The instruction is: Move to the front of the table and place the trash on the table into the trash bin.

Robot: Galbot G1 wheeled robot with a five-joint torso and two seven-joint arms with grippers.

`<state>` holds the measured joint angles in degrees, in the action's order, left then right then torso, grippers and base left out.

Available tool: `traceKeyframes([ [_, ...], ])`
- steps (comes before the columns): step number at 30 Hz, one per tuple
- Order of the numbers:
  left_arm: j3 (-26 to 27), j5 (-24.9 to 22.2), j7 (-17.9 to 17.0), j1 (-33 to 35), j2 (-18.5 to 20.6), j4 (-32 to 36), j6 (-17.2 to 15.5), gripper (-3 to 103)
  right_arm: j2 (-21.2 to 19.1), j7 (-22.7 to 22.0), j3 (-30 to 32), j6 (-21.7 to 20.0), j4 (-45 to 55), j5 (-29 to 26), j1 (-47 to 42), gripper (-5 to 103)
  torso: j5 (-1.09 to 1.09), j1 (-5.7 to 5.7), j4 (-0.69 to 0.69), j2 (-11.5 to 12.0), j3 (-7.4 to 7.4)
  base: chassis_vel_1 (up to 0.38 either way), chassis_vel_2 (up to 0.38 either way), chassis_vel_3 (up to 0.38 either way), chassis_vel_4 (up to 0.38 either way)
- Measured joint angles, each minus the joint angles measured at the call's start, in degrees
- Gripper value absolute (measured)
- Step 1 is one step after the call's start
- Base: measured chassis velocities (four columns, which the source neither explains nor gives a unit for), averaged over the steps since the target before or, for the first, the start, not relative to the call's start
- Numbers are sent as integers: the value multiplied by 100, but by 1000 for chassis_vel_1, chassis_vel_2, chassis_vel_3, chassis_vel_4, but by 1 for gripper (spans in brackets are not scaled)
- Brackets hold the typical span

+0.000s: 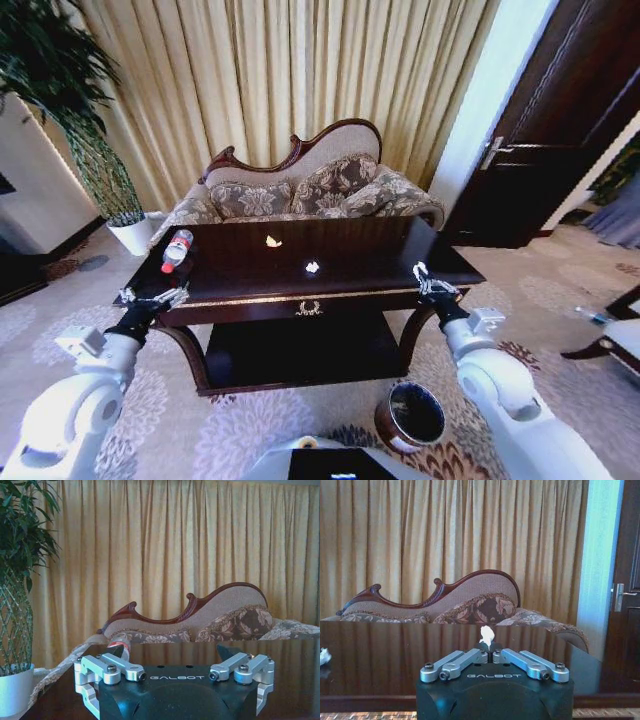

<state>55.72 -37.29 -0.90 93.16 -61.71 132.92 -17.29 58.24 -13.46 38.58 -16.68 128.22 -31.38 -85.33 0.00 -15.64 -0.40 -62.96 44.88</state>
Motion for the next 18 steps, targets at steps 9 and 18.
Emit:
traceKeyframes([
  [9, -4, 105, 24, 39, -131, -9, -1, 100, -3, 55, -38, 0, -77, 18, 1, 0, 0, 0, 0, 0, 0, 99, -121, -121, 115],
  [18, -58, 170, 29, -3, -170, -9, 0, 100, 56, 121, -56, 47, -211, 69, -35, 0, 0, 0, 0, 0, 0, 101, -106, -95, 113],
])
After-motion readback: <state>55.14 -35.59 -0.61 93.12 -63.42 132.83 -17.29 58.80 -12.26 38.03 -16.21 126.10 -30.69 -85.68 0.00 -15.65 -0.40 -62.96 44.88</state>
